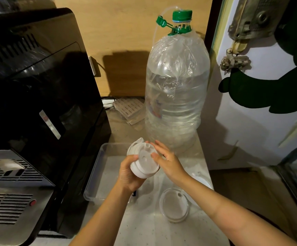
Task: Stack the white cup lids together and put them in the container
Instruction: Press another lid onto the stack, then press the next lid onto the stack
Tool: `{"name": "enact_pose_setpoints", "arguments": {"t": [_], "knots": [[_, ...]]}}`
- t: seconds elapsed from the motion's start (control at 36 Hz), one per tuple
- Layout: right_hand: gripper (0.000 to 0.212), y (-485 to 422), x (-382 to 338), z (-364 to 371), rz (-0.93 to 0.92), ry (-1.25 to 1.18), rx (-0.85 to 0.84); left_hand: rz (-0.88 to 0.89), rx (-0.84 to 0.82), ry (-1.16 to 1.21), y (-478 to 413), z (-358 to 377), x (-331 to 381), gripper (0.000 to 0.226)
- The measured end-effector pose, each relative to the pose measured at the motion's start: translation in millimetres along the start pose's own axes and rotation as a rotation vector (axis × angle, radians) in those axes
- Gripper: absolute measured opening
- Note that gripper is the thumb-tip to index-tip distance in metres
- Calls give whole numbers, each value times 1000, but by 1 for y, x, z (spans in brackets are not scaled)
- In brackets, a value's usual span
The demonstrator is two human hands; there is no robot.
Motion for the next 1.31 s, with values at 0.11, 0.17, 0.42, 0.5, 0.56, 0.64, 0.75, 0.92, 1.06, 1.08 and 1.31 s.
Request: {"name": "enact_pose_setpoints", "arguments": {"t": [0.11,0.17,0.42,0.5,0.56,0.64,0.75,0.92,1.06,1.08,1.31], "knots": [[43,1,2,-2,6,80,-15,-14,-1,-18,2,-2,-2,64],[46,1,5,-7,30,115,-17,-20,22,-19,3,-4,-2,68],[74,7,43,-71,241,272,-22,-60,85,-8,10,-18,-8,81],[90,20,69,-93,348,452,-74,-68,86,-8,12,-20,-12,79],[100,32,85,-101,415,559,-130,-74,98,-2,13,-22,-15,81],[110,51,105,-101,497,687,-249,-87,117,-2,13,-24,-18,88],[111,68,116,-93,521,886,-344,-121,117,-16,13,-25,-22,95],[112,69,116,-80,500,1064,-371,-170,99,-29,12,-25,-31,91],[111,68,115,-71,476,1202,-380,-188,138,-17,14,-33,-36,88],[111,69,116,-69,476,1222,-384,-190,137,-17,14,-33,-36,88],[99,67,120,-61,482,1215,-369,-201,138,-44,15,-39,-34,96]]}}
Point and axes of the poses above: each hand's wrist, its own y-axis away from the middle knuckle, its own z-axis out of the palm, x = y × z, the point moved 8 cm from there along -y, towards the middle knuckle, and after that the axes turned 1 degree about -x, right-handed, at the moved point
